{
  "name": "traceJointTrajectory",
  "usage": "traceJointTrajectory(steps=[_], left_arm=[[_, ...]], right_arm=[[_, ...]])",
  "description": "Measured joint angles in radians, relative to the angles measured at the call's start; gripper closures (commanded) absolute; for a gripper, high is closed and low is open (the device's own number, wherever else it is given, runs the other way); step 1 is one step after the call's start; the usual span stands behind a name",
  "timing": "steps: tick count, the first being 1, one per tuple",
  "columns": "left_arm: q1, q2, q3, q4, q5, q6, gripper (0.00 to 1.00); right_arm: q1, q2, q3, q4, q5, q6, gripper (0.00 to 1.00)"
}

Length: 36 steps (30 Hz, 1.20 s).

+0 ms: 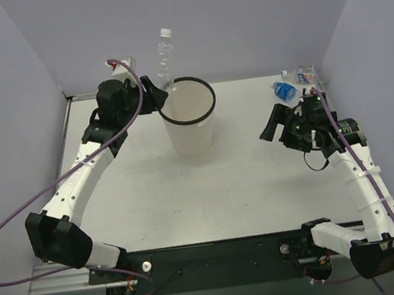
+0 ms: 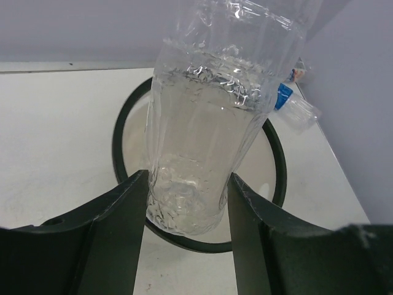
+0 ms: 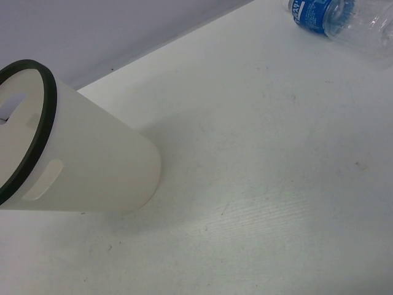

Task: Put the plastic bottles in the bin

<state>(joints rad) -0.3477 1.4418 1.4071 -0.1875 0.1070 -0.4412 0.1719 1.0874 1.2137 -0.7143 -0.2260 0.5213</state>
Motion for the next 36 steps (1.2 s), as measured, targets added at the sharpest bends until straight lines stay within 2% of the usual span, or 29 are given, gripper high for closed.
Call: traceJointTrajectory(steps=[10, 11, 14, 15, 25, 30, 36], left_arm=[[-0.089, 0.097, -0.01, 0.077, 0.033, 0.088, 0.53], [-0.093, 0.113, -0.003, 0.074, 0.033, 0.091, 0.47], [-0.105, 0.158, 0.029, 0.06, 0.034, 0.103, 0.06], [-0.108, 0.17, 0.042, 0.048, 0.032, 0.108, 0.03], [-0.116, 0.164, 0.099, -0.025, 0.032, 0.114, 0.03], [-0.116, 0.063, 0.072, -0.044, 0.013, 0.108, 0.02], [-0.106, -0.08, 0.019, -0.076, -0.121, 0.055, 0.03]], right_arm=[[0.001, 0.001, 0.0, 0.0, 0.0, -0.003, 0.11], [0.001, 0.001, 0.0, 0.0, 0.0, -0.003, 0.11], [0.001, 0.001, 0.0, 0.0, 0.0, -0.003, 0.1], [0.002, 0.001, 0.0, 0.0, 0.001, -0.004, 0.1], [0.006, 0.006, 0.002, 0.007, 0.009, -0.019, 0.1], [0.006, 0.048, 0.04, 0.019, 0.017, -0.019, 0.1], [0.006, 0.101, 0.101, 0.047, 0.077, 0.0, 0.1]])
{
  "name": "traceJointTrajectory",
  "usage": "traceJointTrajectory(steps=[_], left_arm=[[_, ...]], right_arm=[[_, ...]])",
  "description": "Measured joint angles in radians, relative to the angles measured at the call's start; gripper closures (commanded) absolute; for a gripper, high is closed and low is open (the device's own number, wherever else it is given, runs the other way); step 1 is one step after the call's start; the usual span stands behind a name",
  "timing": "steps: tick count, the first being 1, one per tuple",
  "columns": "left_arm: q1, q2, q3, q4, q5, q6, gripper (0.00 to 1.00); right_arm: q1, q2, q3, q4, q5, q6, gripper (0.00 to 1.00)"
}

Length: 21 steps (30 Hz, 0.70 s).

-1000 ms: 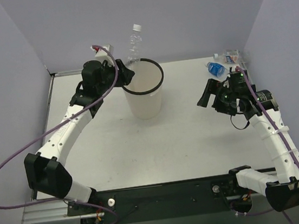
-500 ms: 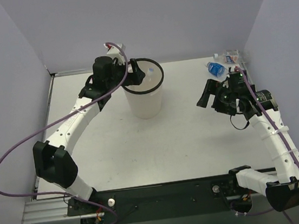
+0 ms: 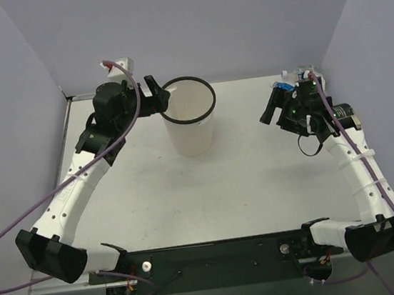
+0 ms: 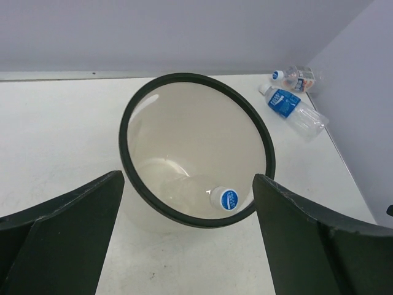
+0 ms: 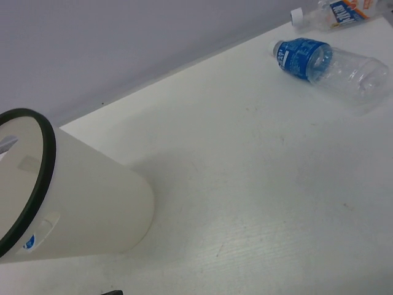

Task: Put the plastic bottles in the bin

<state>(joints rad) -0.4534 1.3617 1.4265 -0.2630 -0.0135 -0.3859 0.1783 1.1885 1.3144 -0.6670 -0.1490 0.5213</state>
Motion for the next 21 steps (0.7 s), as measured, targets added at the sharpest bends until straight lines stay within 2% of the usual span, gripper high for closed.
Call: traceJointTrajectory(steps=[6, 11, 17, 21], left_arm=[[0.07, 0.016, -0.004, -0.035, -0.038, -0.073, 0.04], [0.119, 0.12, 0.014, -0.042, -0.003, -0.114, 0.05], [0.125, 0.294, 0.128, -0.071, 0.093, -0.122, 0.05], [0.127, 0.328, 0.166, -0.076, 0.118, -0.117, 0.05]], right_arm=[[-0.01, 0.143, 0.145, 0.026, 0.15, 0.083, 0.11], [-0.042, 0.324, 0.259, 0.047, 0.266, 0.138, 0.11], [-0.096, 0.556, 0.399, 0.108, 0.333, 0.029, 0.11], [-0.15, 0.723, 0.486, 0.133, 0.351, -0.084, 0.1]])
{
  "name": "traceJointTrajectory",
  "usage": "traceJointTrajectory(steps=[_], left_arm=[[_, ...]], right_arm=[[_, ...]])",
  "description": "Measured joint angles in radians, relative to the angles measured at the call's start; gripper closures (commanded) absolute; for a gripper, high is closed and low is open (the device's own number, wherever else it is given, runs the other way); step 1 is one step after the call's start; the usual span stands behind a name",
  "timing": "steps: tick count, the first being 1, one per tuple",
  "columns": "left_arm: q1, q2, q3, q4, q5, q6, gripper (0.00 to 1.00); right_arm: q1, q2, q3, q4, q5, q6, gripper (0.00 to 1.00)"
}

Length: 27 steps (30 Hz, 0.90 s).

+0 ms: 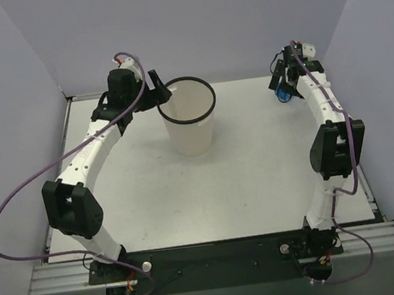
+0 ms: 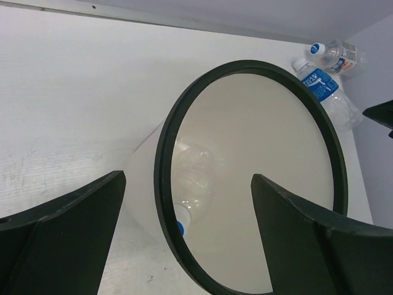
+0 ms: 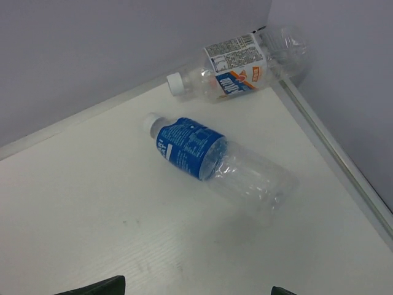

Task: Put the plastic bottles in the bin

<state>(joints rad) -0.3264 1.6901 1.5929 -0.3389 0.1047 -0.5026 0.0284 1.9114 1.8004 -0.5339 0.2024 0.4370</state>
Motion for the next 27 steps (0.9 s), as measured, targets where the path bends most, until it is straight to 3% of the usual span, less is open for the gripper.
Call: traceJointTrajectory(steps=[12, 20, 27], left_arm=[[0.015, -0.083, -0.017, -0.001, 0.027, -0.011, 0.05], [0.021, -0.107, -0.017, -0.002, 0.032, -0.011, 0.05], [0.021, -0.107, -0.018, 0.002, 0.048, -0.036, 0.05]], right_arm=[[-0.082, 0.368, 0.365, 0.031, 0.029, -0.322, 0.11], [-0.141, 0.457, 0.403, 0.044, -0.074, -0.359, 0.1], [-0.153, 0.505, 0.376, 0.036, -0.137, -0.33, 0.21]])
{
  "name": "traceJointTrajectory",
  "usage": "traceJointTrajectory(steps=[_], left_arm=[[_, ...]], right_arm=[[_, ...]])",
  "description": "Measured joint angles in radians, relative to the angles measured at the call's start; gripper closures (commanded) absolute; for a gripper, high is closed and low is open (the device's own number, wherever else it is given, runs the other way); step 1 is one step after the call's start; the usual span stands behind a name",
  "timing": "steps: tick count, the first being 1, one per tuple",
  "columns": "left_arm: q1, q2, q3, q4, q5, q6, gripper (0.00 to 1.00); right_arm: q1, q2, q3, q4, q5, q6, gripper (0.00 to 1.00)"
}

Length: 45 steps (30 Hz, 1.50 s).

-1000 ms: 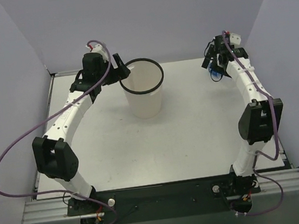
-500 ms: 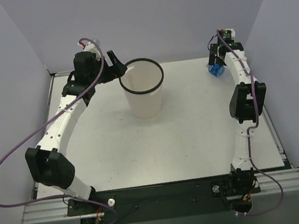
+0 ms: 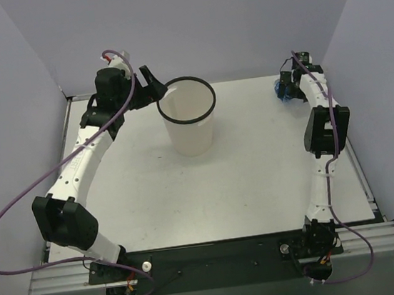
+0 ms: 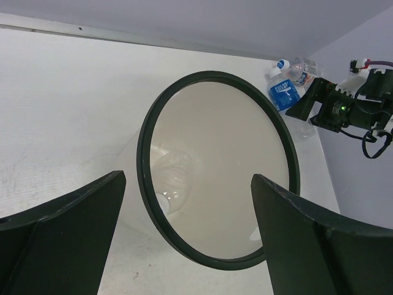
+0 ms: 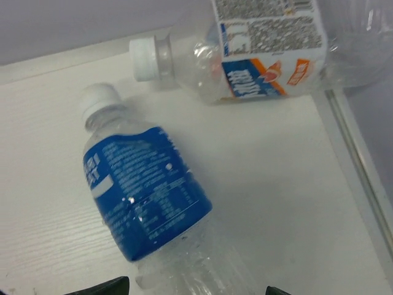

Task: Put the plastic bottles in the bin

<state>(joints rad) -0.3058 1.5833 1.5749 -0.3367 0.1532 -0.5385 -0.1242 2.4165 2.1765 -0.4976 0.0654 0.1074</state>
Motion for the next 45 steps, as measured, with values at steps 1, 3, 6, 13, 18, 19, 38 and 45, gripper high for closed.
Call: traceJointTrajectory(steps=[1, 3, 6, 13, 18, 19, 38, 45], left_arm=[[0.0, 0.0, -0.002, 0.002, 0.002, -0.002, 0.05], [0.0, 0.0, -0.007, 0.005, 0.003, -0.003, 0.05], [0.0, 0.0, -0.021, 0.005, 0.004, -0.003, 0.05], [0.0, -0.021, -0.074, 0.005, 0.003, -0.002, 0.05], [0.0, -0.069, -0.109, 0.004, 0.0, -0.002, 0.05], [0.0, -0.079, -0.112, 0.004, 0.0, -0.002, 0.05], [-0.005, -0.107, -0.15, 0.058, -0.05, 0.063, 0.09], [-0.008, 0.071, 0.007, 0.047, -0.051, 0.174, 0.11]], right_arm=[[0.005, -0.002, -0.016, 0.0, -0.008, 0.004, 0.24], [0.015, -0.007, -0.051, 0.001, -0.028, 0.012, 0.3], [0.032, -0.027, -0.133, 0.003, -0.066, 0.023, 0.48], [0.076, -0.208, -0.357, 0.011, -0.127, 0.061, 0.52], [0.142, -0.373, -0.437, 0.008, -0.135, 0.086, 0.51], [0.161, -0.406, -0.442, 0.007, -0.141, 0.093, 0.51], [0.357, -0.942, -0.476, -0.095, -0.655, 0.639, 0.58], [0.503, -0.859, -0.452, -0.098, -0.788, 0.784, 0.61]])
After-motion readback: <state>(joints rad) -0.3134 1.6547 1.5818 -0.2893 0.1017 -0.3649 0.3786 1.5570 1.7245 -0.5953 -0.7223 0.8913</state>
